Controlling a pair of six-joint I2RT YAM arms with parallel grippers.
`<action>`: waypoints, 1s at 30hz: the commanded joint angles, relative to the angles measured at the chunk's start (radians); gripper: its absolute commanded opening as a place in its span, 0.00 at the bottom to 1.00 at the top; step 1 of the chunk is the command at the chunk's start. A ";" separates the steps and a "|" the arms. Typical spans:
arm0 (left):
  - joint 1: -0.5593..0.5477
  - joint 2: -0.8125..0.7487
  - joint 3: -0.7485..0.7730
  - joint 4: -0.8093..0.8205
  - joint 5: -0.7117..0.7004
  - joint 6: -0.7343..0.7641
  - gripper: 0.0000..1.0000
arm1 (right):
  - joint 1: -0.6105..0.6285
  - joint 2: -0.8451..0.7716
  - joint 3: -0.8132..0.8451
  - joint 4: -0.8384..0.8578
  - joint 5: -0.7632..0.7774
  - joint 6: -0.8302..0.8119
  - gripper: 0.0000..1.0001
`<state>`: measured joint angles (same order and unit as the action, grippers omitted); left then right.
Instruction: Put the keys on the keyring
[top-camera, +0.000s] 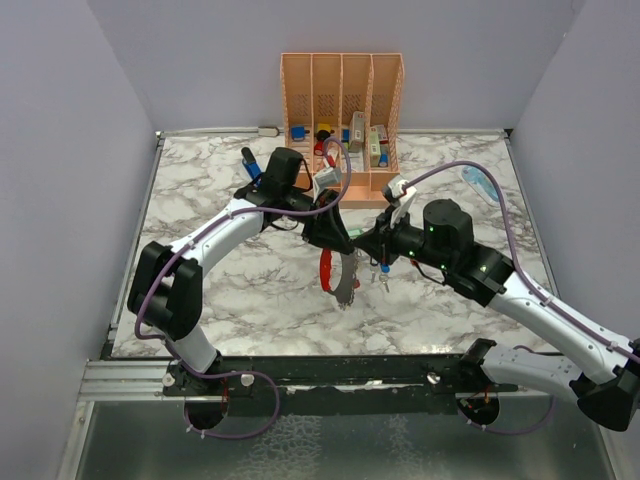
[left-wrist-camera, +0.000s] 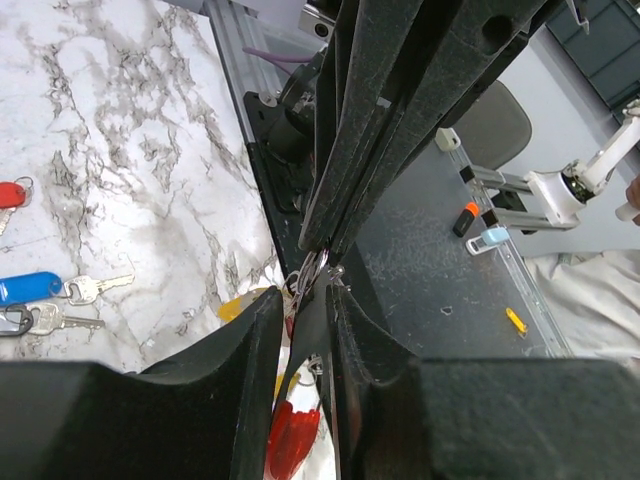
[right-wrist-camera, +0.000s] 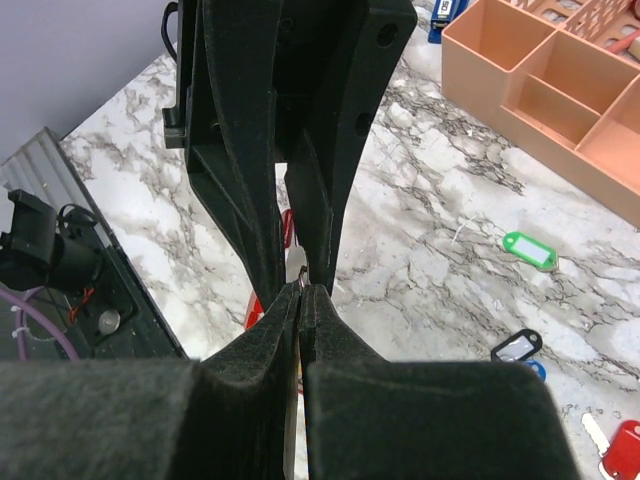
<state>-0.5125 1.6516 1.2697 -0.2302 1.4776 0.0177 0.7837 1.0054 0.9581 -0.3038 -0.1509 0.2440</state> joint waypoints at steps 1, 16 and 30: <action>-0.003 -0.009 0.032 -0.048 0.064 0.057 0.28 | 0.000 -0.027 -0.016 0.100 -0.033 0.020 0.01; -0.017 0.011 0.038 -0.128 0.103 0.151 0.28 | 0.000 -0.067 -0.046 0.161 -0.075 0.025 0.01; -0.020 0.014 0.080 -0.211 0.100 0.227 0.12 | -0.001 -0.074 -0.081 0.166 -0.085 0.040 0.01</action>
<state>-0.5251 1.6558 1.3205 -0.3996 1.5257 0.1982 0.7837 0.9550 0.8780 -0.2008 -0.2234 0.2672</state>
